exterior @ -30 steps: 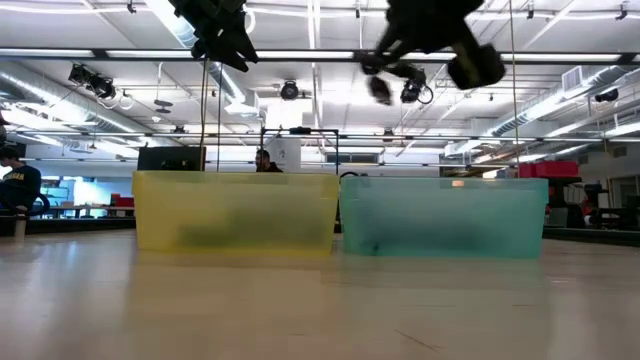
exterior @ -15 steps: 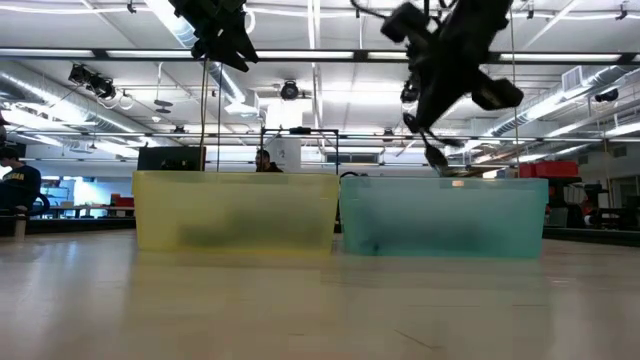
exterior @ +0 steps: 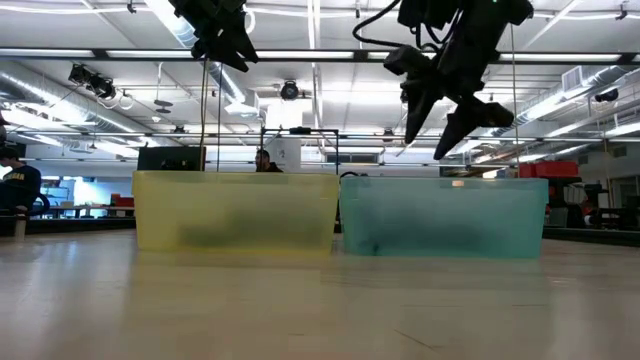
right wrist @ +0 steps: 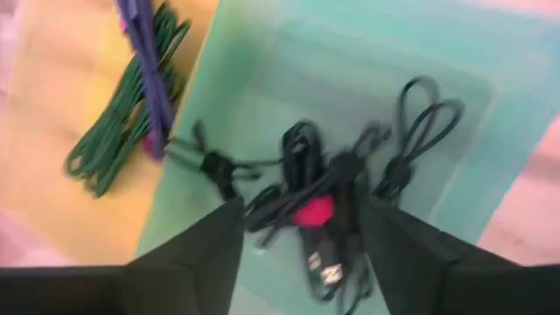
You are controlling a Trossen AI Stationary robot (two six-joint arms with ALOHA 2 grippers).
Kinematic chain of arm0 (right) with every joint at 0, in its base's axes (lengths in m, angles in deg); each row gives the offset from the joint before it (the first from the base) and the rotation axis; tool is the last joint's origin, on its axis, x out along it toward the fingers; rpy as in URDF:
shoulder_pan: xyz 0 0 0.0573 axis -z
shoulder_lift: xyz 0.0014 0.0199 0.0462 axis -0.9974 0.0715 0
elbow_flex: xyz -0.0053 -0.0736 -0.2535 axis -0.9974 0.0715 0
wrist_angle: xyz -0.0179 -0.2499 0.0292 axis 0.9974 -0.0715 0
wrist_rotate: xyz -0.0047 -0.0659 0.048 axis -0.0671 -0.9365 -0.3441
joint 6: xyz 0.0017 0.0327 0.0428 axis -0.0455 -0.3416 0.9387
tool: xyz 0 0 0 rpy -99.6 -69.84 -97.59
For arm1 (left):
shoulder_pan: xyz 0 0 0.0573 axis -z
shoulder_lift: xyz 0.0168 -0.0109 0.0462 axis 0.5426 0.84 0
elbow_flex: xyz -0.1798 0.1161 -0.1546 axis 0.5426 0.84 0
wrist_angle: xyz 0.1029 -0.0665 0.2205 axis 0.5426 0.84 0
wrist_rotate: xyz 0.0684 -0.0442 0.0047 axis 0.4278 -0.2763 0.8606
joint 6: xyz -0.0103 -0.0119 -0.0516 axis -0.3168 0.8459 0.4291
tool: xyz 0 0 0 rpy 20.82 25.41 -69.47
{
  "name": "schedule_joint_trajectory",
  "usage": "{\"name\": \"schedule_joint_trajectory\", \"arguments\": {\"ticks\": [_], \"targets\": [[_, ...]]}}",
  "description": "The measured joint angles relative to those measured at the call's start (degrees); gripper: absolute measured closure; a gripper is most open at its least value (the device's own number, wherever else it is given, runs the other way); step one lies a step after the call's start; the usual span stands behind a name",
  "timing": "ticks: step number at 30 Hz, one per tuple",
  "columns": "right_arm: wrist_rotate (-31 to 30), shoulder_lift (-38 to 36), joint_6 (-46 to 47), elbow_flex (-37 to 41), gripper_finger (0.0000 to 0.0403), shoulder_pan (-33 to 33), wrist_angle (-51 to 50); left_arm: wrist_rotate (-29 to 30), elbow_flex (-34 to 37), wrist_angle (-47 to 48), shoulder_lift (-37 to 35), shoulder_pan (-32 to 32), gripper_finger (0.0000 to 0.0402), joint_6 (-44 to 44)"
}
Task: Pick & Place USB Port
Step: Return to Home Position
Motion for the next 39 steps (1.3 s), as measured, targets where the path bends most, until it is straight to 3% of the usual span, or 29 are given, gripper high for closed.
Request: {"name": "schedule_joint_trajectory", "arguments": {"ticks": [5, 13, 17, 22, 29, 34, 39], "targets": [[-3.5, -0.1, -5.5, 0.0, 0.0147, 2.9, -0.5, -0.6, 0.0, 0.0, 0.0, 0.0, 0.0181, 1.2], [-2.9, -0.4, -29.5, 0.0, 0.0145, 9.4, 12.0, -2.0, 1.3, -3.7, 0.0, 0.1, 0.0181, 1.7], [-3.1, -0.4, -42.2, 0.0, 0.0145, 13.7, 19.0, -2.7, 8.0, -11.4, -0.3, 0.5, 0.0181, 1.6], [-2.7, -0.7, -53.8, 0.0, 0.0145, 17.7, 25.6, -10.2, 20.0, -25.6, -0.4, 2.5, 0.0181, 1.0], [8.5, -0.8, -63.6, 0.7, 0.0165, 19.9, 32.9, -10.5, 32.5, -42.2, -3.3, 7.7, 0.0181, 1.7], [9.1, -4.1, -66.3, 10.0, 0.0189, 20.0, 45.6, -9.3, 39.7, -47.9, -11.3, 11.7, 0.0181, 1.4], [13.6, -13.9, -61.6, 23.9, 0.0213, 19.9, 57.9, -9.6, 43.8, -47.9, -21.8, 17.0, 0.0181, 4.1]]}}
